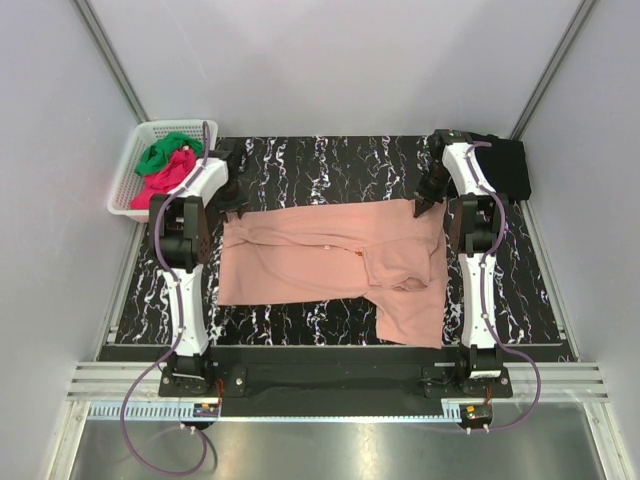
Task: Fold and stack the t-shirts
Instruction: Fold the tshirt
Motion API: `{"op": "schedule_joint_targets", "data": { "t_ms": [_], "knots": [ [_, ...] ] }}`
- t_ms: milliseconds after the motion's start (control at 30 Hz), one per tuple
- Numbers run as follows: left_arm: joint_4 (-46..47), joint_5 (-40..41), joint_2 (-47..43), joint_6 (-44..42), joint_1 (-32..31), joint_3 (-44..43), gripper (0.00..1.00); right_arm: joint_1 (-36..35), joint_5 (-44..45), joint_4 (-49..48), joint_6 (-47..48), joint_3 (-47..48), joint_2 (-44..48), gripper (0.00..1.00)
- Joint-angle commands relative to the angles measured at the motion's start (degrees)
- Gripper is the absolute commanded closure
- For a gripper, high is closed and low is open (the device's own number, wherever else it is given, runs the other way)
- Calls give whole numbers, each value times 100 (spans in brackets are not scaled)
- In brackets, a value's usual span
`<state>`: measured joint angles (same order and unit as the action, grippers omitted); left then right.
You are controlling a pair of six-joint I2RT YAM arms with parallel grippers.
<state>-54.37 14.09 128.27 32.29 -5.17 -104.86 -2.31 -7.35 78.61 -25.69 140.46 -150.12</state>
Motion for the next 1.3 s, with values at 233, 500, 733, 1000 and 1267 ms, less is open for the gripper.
{"op": "schedule_joint_targets", "data": {
  "t_ms": [233, 500, 733, 1000, 1267],
  "knots": [
    [41, -855, -1082, -311, -63, 184, 53, 28, -688, 6, 135, -482, 1011, 100],
    [58, -1303, -1770, -557, -292, 1256, 53, 11, -996, -171, 47, -1425, 1802, 100],
    [93, -1365, -1648, -663, -309, 1416, 53, -33, -1049, -197, 64, -1785, 1803, 100],
    [102, -1180, -1313, -812, -336, 1556, 53, -42, -996, -188, 29, -2400, 1811, 100],
    [234, -1145, -1243, -760, -379, 1934, 53, -68, -1005, -214, 3, -2471, 1802, 100]
  ]
}}
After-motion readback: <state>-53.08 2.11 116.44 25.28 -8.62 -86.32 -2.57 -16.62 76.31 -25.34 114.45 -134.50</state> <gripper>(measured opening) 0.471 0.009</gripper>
